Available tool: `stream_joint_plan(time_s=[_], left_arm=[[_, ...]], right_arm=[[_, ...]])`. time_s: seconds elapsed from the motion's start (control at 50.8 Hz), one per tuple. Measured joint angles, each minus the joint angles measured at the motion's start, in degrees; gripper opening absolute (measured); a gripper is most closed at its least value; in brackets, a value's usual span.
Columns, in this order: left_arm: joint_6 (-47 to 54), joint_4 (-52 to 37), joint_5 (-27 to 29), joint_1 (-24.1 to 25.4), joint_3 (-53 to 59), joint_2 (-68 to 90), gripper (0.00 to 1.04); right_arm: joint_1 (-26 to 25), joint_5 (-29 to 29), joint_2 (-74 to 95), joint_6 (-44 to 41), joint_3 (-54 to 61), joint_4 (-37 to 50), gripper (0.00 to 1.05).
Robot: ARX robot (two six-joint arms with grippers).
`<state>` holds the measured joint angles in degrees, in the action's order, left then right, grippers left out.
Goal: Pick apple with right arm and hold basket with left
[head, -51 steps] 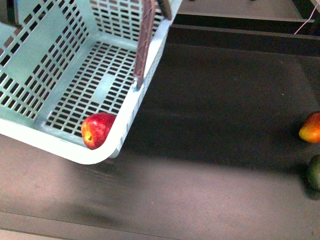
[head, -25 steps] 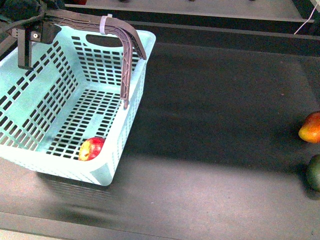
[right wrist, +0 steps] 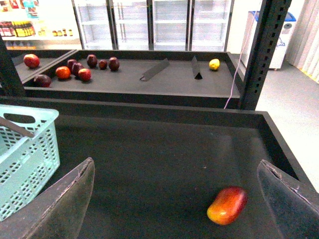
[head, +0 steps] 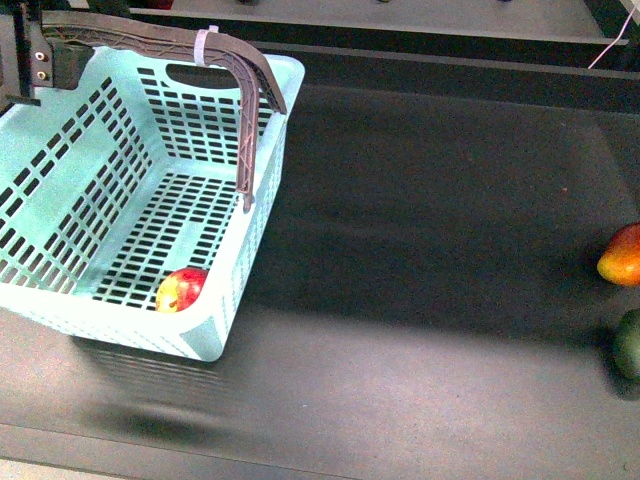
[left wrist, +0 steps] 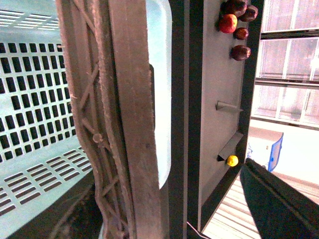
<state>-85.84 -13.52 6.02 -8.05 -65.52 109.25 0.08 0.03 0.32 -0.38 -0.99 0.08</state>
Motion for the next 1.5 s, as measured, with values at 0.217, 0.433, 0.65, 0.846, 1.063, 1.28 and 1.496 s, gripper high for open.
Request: stream_joint_plan(time_s=[0.217,0.433,0.65,0.846,1.063,1.28,1.496], left_arm=[[0.02,8.02,4.57,0.7,5.07,-12.41,0.98],[6.69,10.1,5.25,1.11,8.0,-17.92,0.96],[71.73,-39.23,-1.6,3.26,34.51,-25.83,0.46],[82.86,-40.87,-2.71,4.5,44.17,-32.72,0.12],[84.63,-40.83,-5.68,7.87,51.25,-40.37,0.03],[85.02,-35.95,-6.05,7.89,58.45,-52.06,0.03],[85.05,-34.93,-6.03,7.91,63.21,-57.44,0.03]], right_arm=[[0.0,0.0,0.0,0.0,0.0,0.0,0.96],[0.0,0.0,0.0,0.0,0.0,0.0,0.96],[0.0,0.0,0.0,0.0,0.0,0.0,0.96],[0.0,0.0,0.0,0.0,0.0,0.0,0.96],[0.0,0.02,0.0,0.0,0.0,0.0,0.96],[0.0,0.0,0.0,0.0,0.0,0.0,0.96],[0.0,0.0,0.0,0.0,0.0,0.0,0.96]])
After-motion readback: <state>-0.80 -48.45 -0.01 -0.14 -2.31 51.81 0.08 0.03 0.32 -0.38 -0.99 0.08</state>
